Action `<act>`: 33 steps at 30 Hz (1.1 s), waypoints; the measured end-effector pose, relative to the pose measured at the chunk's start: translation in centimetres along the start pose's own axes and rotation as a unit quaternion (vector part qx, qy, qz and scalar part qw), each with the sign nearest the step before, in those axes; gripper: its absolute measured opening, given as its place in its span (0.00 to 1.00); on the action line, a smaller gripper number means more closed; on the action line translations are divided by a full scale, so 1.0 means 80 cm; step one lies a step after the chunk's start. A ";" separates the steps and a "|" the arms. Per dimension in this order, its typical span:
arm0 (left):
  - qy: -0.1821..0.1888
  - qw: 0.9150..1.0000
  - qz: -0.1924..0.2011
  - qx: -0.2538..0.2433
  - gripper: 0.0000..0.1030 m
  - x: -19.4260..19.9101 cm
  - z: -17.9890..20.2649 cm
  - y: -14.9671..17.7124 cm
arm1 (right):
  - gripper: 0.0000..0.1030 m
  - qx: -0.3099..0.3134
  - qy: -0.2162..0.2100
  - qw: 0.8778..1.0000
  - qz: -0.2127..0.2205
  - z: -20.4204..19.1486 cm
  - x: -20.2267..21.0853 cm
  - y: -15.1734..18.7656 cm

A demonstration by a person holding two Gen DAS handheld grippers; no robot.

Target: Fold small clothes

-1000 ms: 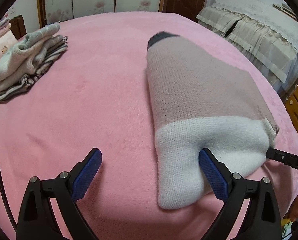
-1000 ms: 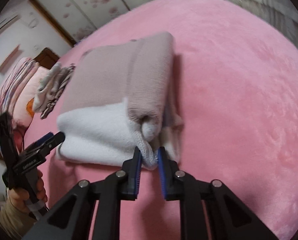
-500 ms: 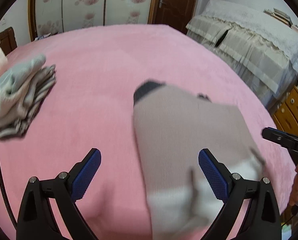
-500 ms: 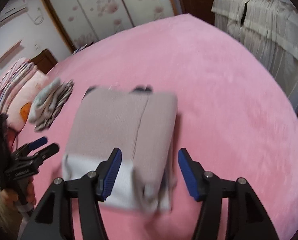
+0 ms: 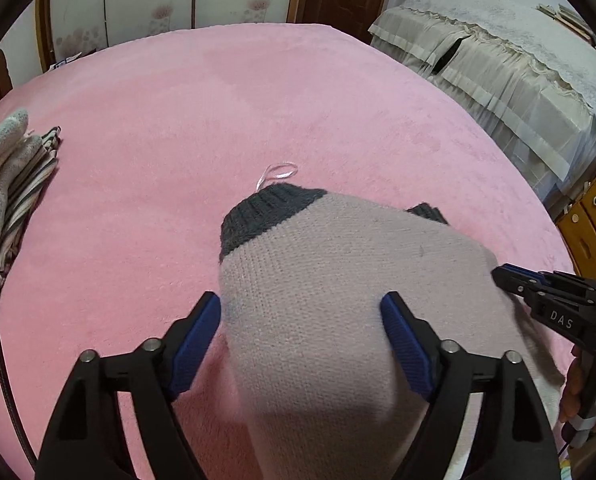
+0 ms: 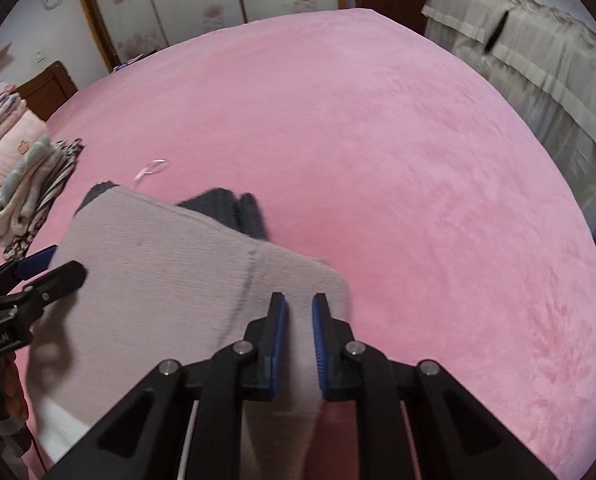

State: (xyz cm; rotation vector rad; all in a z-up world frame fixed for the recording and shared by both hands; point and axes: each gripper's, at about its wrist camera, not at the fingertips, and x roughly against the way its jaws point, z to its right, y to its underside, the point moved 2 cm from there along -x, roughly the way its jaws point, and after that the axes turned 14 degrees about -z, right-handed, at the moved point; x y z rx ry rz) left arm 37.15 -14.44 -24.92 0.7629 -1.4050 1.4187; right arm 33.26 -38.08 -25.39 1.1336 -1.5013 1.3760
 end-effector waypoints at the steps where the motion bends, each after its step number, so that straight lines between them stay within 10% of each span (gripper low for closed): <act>1: 0.003 1.000 -0.002 0.002 0.83 -0.002 -0.002 0.002 | 0.12 -0.004 0.007 1.000 -0.004 0.006 -0.004 0.001; 17: 0.010 0.999 -0.013 0.036 0.89 0.025 0.000 0.008 | 0.19 -0.024 0.005 1.000 0.006 0.004 0.017 0.013; 24: -0.002 0.999 0.021 0.038 0.99 0.095 0.005 0.025 | 0.54 -0.033 -0.028 0.999 0.019 -0.009 0.069 0.036; 33: -0.001 0.998 0.046 0.044 0.99 0.178 0.004 0.052 | 0.72 0.010 -0.005 1.000 0.027 -0.046 0.139 0.075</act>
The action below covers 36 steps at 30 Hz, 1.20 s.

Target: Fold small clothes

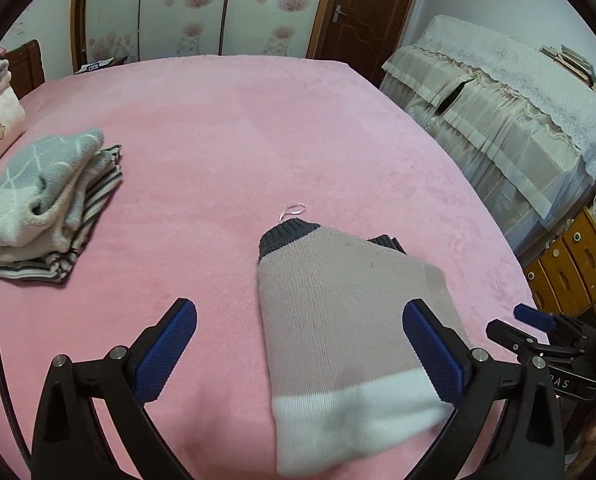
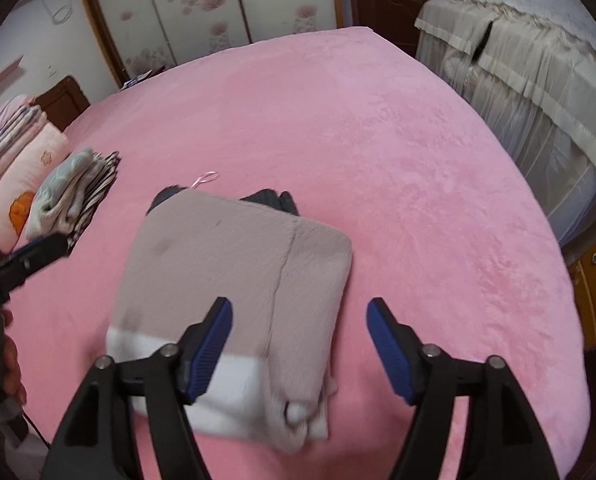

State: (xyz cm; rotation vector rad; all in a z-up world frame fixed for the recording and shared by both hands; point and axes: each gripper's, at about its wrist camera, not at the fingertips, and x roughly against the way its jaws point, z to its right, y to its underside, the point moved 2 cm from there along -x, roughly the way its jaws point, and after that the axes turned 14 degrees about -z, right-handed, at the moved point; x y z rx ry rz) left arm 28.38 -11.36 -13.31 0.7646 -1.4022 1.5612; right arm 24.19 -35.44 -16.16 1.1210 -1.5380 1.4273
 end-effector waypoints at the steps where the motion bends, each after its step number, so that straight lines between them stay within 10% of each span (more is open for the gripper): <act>1: -0.007 1.000 0.001 -0.003 0.99 0.006 0.001 0.003 | 0.73 0.004 0.007 1.000 0.004 -0.002 0.006 0.003; 11: -0.034 0.999 0.020 -0.017 1.00 0.018 0.004 0.031 | 0.75 0.026 0.011 1.000 -0.003 0.007 0.002 0.021; 21: 0.007 0.998 -0.055 0.006 1.00 -0.084 -0.008 0.044 | 0.75 0.001 -0.045 0.998 -0.044 0.037 -0.077 0.022; 36: 0.176 0.970 -0.142 0.090 1.00 -0.189 -0.056 0.060 | 0.75 -0.056 -0.253 0.963 -0.071 0.082 -0.155 0.002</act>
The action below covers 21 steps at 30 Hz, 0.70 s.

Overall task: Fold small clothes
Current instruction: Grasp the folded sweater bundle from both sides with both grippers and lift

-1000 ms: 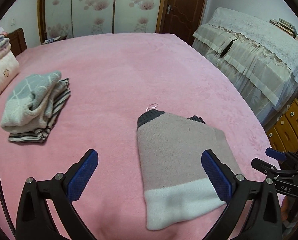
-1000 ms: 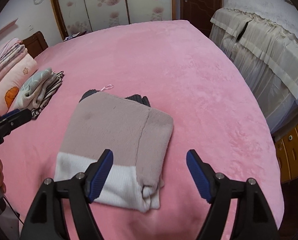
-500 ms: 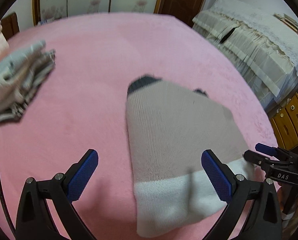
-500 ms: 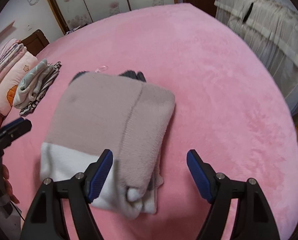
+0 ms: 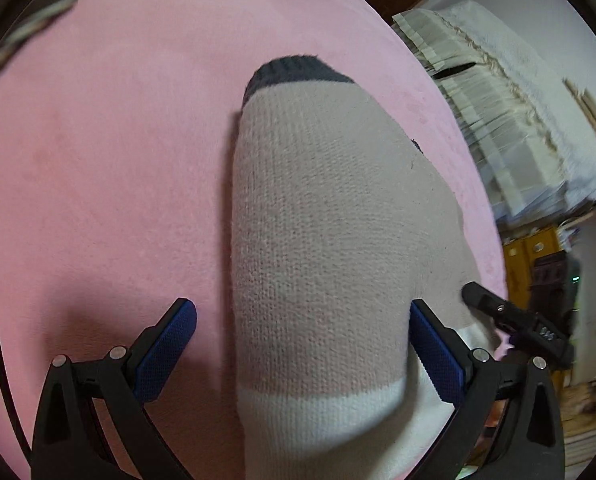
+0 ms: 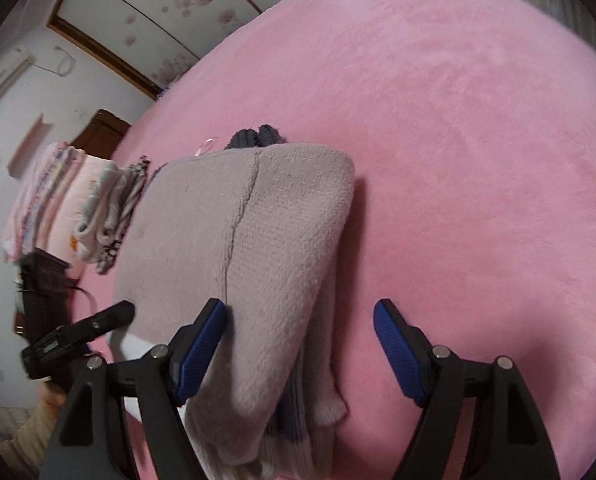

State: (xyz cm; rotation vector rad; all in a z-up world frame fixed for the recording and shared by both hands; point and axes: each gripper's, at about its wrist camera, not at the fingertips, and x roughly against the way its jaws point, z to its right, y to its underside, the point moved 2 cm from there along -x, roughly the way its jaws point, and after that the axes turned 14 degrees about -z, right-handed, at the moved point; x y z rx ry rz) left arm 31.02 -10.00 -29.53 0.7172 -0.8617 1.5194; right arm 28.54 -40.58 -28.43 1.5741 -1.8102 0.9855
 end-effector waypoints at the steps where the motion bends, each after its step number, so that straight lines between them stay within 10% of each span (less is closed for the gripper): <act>1: 0.007 1.000 0.001 -0.001 1.00 -0.003 -0.003 0.000 | 0.75 0.003 -0.012 1.000 -0.006 0.001 -0.005 -0.002; 12: 0.024 0.999 0.031 -0.015 1.00 -0.017 -0.006 0.003 | 0.60 0.034 -0.079 0.995 -0.042 -0.015 -0.049 -0.026; 21: -0.015 0.996 0.080 -0.032 0.63 0.009 0.032 0.017 | 0.40 0.018 -0.074 0.997 -0.004 -0.032 -0.033 -0.012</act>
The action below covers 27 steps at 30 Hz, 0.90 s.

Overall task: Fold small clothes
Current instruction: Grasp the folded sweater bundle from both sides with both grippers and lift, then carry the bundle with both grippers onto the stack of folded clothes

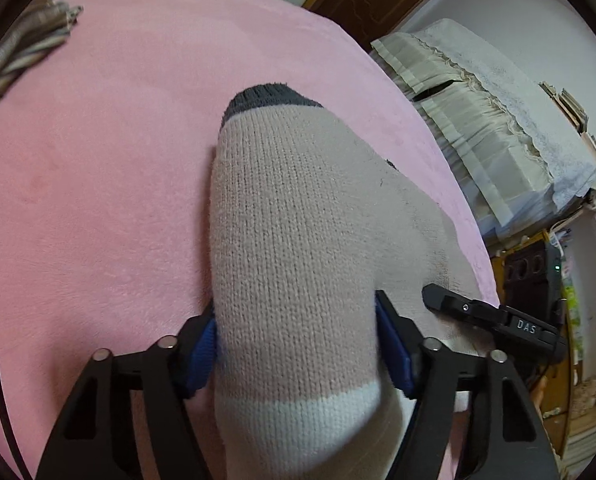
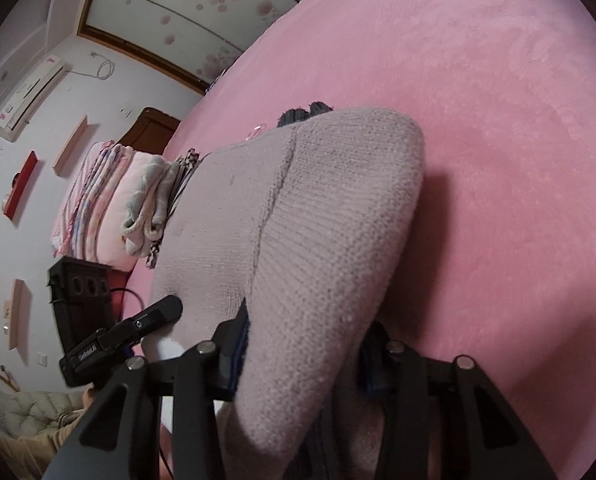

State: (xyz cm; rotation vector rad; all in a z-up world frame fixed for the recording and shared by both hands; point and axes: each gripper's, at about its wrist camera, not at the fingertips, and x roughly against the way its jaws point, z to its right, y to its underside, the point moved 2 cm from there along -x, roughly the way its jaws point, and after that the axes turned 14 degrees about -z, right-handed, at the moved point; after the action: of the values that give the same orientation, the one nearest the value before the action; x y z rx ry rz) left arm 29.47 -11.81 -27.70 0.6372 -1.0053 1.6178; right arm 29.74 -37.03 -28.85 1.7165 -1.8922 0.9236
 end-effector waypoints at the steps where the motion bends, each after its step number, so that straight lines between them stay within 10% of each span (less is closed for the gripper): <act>1: -0.005 1.000 0.004 -0.001 0.61 0.006 0.004 0.001 | 0.39 -0.002 0.003 1.000 0.005 -0.005 0.003 0.003; 18: -0.014 1.000 0.018 0.000 0.60 0.222 -0.040 0.093 | 0.38 0.046 0.037 0.998 0.006 -0.218 0.008 0.105; 27: -0.081 0.994 0.069 -0.003 0.60 0.411 -0.135 0.004 | 0.38 0.110 -0.019 0.994 0.001 -0.412 -0.062 0.022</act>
State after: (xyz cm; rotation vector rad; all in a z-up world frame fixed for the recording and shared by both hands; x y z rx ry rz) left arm 20.91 14.07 -6.30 0.7174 -1.1956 1.7022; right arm 24.66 -9.99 -9.91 1.8696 -1.8751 1.1456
